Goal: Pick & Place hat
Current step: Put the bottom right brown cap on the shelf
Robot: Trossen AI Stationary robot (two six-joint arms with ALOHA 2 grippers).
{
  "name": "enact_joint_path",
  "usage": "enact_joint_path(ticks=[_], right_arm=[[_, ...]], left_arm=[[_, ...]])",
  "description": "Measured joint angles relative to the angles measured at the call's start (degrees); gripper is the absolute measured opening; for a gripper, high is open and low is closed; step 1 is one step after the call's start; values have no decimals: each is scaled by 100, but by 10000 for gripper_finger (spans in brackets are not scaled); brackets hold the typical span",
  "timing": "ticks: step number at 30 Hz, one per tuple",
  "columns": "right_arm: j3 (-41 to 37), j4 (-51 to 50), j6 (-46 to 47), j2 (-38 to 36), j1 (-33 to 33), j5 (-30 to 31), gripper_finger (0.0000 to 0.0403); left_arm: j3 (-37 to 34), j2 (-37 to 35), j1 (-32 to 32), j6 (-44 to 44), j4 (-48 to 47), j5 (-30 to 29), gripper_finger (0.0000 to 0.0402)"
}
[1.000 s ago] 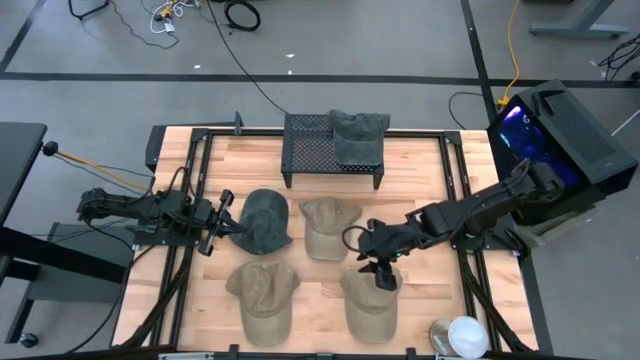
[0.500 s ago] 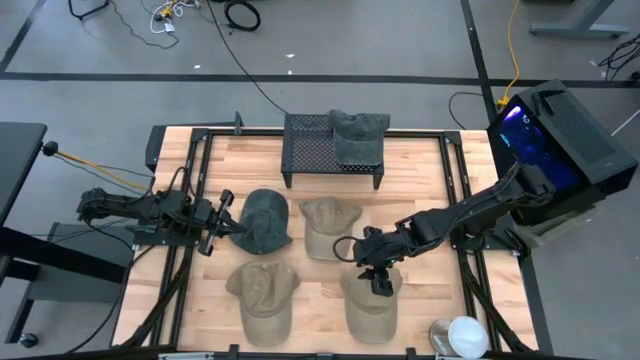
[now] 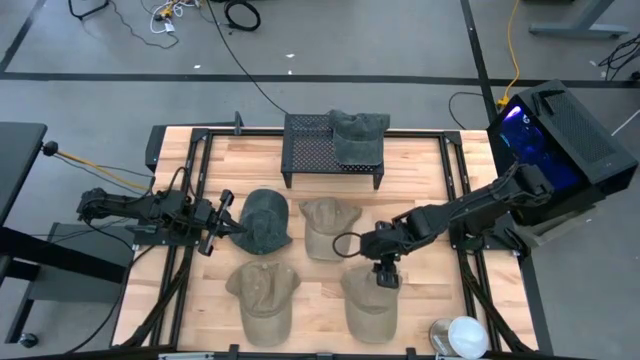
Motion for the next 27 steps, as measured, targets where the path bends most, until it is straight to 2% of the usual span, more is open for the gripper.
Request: enact_joint_path(ticks=[8,27], right_arm=[[0,-52,-228,-2,-181,-562,243],[-691,564,-431,140,-465,-775,240]], left_arm=[[1,0,2,0,0,0,3],[-1,0,2,0,-2,0,3]])
